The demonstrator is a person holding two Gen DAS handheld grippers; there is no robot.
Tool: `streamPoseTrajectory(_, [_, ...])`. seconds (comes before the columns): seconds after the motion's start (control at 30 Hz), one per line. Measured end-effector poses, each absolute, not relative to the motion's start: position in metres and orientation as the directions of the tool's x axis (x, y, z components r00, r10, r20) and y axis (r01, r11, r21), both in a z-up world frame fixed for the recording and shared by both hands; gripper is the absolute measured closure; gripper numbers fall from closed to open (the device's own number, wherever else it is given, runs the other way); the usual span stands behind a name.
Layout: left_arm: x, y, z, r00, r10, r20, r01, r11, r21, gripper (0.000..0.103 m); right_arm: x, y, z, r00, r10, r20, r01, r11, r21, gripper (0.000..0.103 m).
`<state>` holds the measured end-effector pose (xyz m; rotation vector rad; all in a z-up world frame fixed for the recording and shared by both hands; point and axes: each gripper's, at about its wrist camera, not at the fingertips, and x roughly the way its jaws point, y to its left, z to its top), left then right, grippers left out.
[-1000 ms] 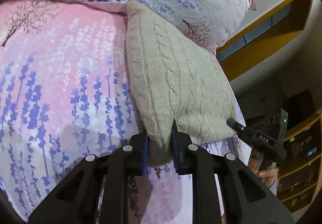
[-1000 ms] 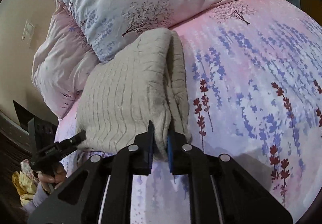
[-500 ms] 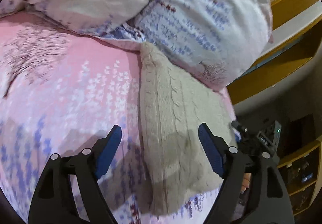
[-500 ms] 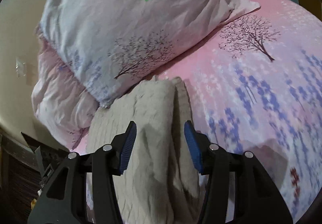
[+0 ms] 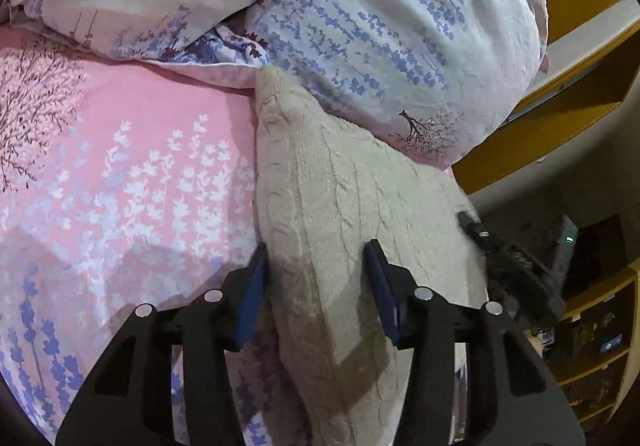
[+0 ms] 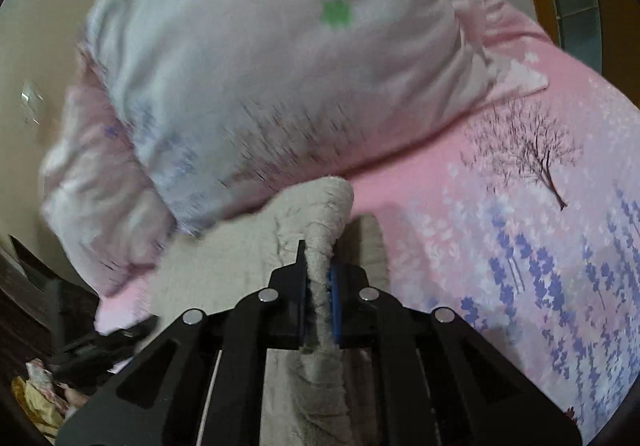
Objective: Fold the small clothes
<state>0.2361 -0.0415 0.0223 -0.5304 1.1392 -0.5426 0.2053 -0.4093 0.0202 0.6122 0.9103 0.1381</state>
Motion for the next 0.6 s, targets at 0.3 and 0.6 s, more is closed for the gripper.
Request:
streamPoseTrajectory(0.3, [0.23, -0.029, 0.018, 0.282, -0.681, -0.676, 0.107, 0.723, -0.683, 0.031, 0.176, -0.429, 0.007, 0.538, 0.49, -0.686, 0.186, 0.725, 0.663, 0.033])
streamPoseTrajectory(0.6, [0.232, -0.055, 0.019, 0.272, -0.684, -0.677, 0.13, 0.723, -0.678, 0.027, 0.173, -0.41, -0.002, 0.485, 0.5, -0.717, 0.163, 0.754, 0.636, 0.032])
